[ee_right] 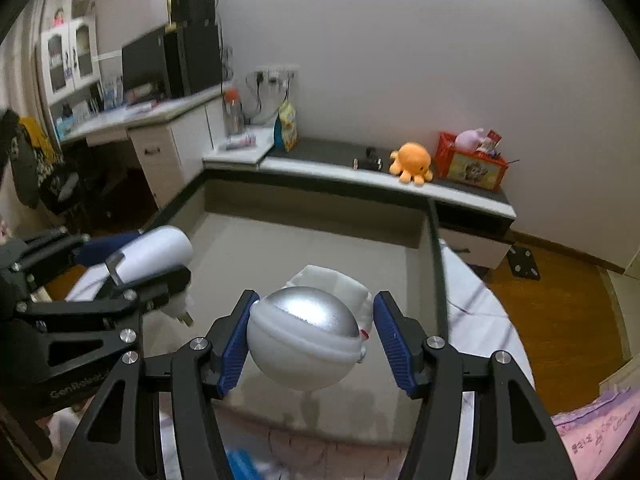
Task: Organize rigid objects
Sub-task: 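Place the white holder and silver ball toy into the pink box, opening both tools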
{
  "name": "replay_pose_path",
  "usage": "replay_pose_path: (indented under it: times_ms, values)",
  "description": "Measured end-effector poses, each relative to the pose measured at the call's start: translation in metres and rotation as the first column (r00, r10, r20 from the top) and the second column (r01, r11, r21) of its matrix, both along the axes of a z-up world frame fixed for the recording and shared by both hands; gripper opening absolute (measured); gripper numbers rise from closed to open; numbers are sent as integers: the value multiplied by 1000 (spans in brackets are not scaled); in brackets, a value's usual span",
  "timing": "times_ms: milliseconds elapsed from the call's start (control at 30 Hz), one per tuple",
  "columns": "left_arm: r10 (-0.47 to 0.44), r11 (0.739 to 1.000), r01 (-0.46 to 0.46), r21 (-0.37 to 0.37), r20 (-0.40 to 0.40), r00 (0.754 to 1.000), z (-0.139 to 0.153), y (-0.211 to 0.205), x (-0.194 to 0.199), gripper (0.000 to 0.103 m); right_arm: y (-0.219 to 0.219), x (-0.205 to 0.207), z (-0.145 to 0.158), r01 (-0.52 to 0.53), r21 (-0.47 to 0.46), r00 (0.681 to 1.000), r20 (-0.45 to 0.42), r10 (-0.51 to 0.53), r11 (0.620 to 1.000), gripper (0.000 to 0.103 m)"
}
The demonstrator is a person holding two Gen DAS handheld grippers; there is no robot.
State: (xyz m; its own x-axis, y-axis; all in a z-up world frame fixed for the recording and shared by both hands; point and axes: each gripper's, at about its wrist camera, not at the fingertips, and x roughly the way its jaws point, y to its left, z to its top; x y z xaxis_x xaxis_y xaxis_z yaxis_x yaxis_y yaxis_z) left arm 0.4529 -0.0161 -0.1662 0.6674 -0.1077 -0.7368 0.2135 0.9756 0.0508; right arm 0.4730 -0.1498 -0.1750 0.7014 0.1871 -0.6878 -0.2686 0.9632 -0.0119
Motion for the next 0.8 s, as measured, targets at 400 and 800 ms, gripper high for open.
replay_pose_path:
  times_ms: [400, 800]
  values:
    - [62, 997, -60, 48, -33, 998, -21, -4, 35, 55, 2, 45, -28, 20, -26, 992, -127, -23, 999, 61]
    - [131, 991, -125, -38, 231, 964, 37, 29, -58, 103, -18, -22, 21, 34, 68, 998, 58, -38, 997, 100]
